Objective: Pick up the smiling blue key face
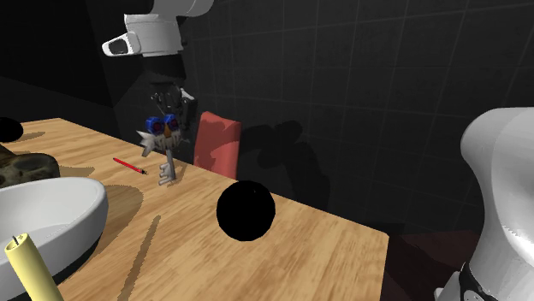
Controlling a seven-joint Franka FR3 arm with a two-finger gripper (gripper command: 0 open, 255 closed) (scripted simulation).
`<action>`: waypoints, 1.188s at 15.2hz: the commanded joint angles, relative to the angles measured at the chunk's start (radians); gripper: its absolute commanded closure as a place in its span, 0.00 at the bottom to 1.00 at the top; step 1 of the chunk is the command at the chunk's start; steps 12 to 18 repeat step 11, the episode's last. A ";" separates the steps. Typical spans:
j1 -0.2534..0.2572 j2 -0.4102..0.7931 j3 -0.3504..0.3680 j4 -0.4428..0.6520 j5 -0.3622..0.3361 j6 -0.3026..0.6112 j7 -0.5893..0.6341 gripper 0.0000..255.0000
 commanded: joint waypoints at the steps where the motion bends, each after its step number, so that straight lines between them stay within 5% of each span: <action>1: 0.001 -0.007 -0.001 0.019 -0.004 -0.026 0.001 1.00; 9: -0.001 -0.019 -0.006 0.114 -0.010 -0.129 -0.004 1.00; 18: -0.001 -0.019 -0.006 0.116 -0.010 -0.131 -0.004 1.00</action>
